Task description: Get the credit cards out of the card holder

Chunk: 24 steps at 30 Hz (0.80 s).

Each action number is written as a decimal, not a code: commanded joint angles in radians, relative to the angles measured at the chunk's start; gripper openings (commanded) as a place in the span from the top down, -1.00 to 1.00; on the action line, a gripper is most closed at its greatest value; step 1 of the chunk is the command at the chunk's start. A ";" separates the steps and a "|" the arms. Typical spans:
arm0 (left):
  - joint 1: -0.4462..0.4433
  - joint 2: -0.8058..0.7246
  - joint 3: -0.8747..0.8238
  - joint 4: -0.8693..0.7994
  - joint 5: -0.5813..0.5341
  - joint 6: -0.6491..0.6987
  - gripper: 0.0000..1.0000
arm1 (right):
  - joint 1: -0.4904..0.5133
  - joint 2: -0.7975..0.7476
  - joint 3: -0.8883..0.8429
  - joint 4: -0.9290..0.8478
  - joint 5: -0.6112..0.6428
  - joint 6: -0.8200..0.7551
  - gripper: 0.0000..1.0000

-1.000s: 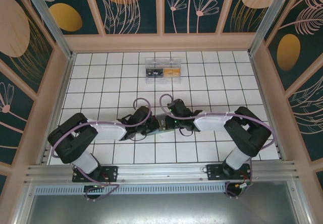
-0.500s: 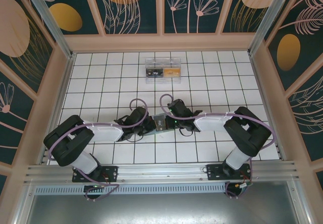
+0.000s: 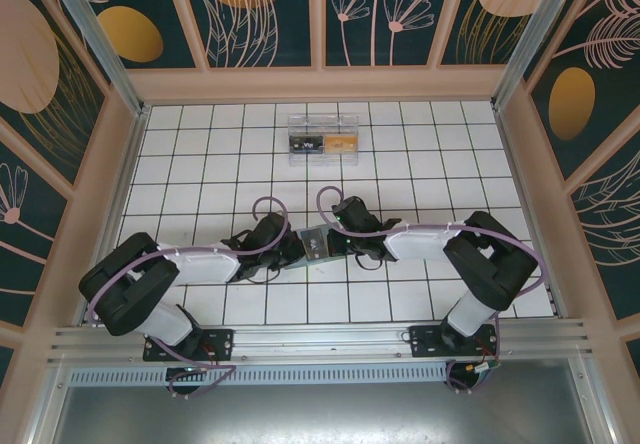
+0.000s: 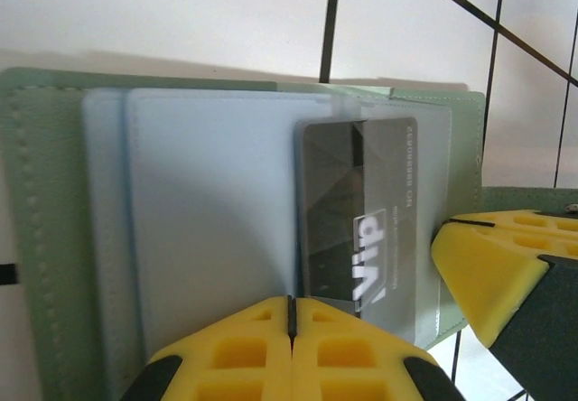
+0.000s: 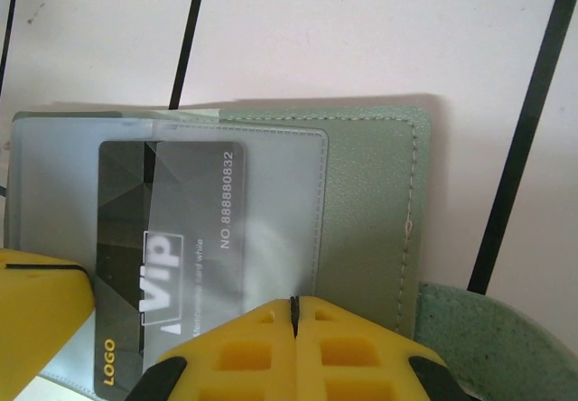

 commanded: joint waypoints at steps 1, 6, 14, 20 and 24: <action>0.013 -0.037 -0.017 -0.062 -0.027 0.027 1.00 | -0.015 0.003 -0.032 -0.092 0.056 0.008 0.97; 0.016 -0.053 -0.022 -0.079 -0.030 0.035 1.00 | -0.015 0.001 -0.028 -0.093 0.057 0.007 0.97; 0.015 -0.083 -0.026 0.018 0.028 0.022 0.71 | 0.003 -0.042 0.008 -0.096 0.053 -0.013 0.91; 0.014 -0.109 -0.048 0.097 0.056 -0.009 0.55 | 0.030 -0.065 0.055 -0.119 0.067 -0.029 0.89; 0.012 -0.079 -0.058 0.156 0.081 -0.030 0.52 | 0.054 -0.051 0.062 -0.112 0.062 -0.033 0.90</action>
